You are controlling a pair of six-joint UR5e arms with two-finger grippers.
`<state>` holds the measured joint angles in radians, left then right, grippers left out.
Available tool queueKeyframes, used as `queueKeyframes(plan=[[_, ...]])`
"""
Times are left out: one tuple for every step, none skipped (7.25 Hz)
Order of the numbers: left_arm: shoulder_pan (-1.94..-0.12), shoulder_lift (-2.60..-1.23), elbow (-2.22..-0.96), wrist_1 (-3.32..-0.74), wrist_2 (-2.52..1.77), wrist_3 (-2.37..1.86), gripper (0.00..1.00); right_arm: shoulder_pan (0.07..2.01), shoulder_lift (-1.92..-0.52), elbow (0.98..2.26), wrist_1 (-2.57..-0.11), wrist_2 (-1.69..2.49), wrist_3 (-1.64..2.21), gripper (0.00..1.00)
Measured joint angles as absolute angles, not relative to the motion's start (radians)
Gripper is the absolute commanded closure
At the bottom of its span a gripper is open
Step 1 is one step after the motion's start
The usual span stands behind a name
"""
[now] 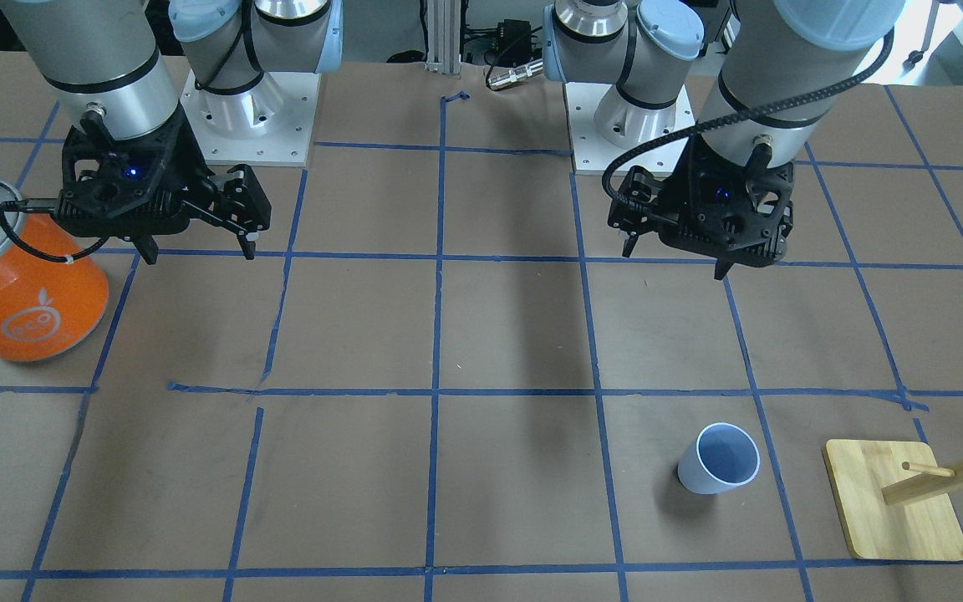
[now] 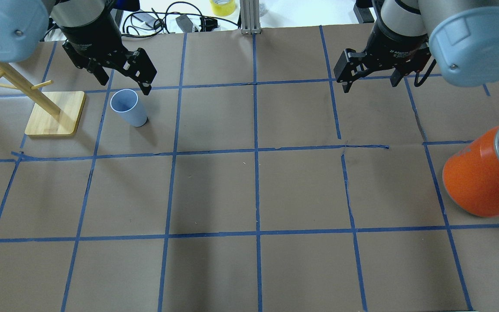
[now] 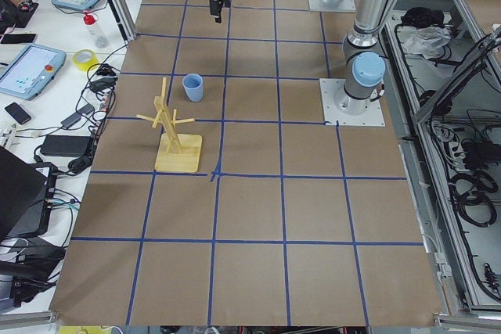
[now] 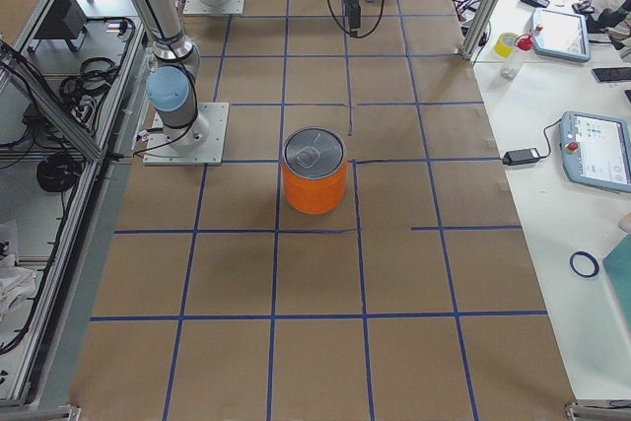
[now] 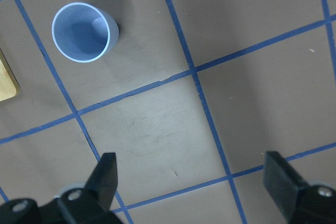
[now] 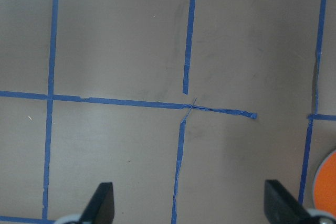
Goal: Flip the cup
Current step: 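Open the left gripper and raise it away from the cup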
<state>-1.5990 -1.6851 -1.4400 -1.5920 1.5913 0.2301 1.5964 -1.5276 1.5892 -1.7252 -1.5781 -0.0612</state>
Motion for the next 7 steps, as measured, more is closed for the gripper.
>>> queueKeyframes(plan=[[-1.606, -1.668, -1.454, -1.590, 1.586, 0.197, 0.00, 1.596, -1.528, 1.589, -1.726, -1.578, -0.061, 0.00], [-1.607, -1.660, -1.466, -1.579, 1.582, 0.184, 0.00, 1.596, -1.528, 1.589, -1.726, -1.578, -0.061, 0.00], [-1.605, -1.659, -1.475, -1.546, 1.572, 0.178, 0.00, 1.596, -1.528, 1.589, -1.725, -1.578, -0.061, 0.00], [-1.602, -1.659, -1.481, -1.509, 1.560, 0.175, 0.00, 1.596, -1.528, 1.590, -1.725, -1.578, -0.061, 0.00], [-1.600, -1.659, -1.484, -1.492, 1.555, 0.175, 0.00, 1.596, -1.528, 1.590, -1.725, -1.578, -0.061, 0.00], [-1.599, -1.658, -1.488, -1.485, 1.553, 0.175, 0.00, 1.596, -1.528, 1.590, -1.726, -1.578, -0.061, 0.00], [-1.599, -1.657, -1.489, -1.483, 1.553, 0.175, 0.00, 1.597, -1.528, 1.591, -1.725, -1.578, -0.061, 0.00]])
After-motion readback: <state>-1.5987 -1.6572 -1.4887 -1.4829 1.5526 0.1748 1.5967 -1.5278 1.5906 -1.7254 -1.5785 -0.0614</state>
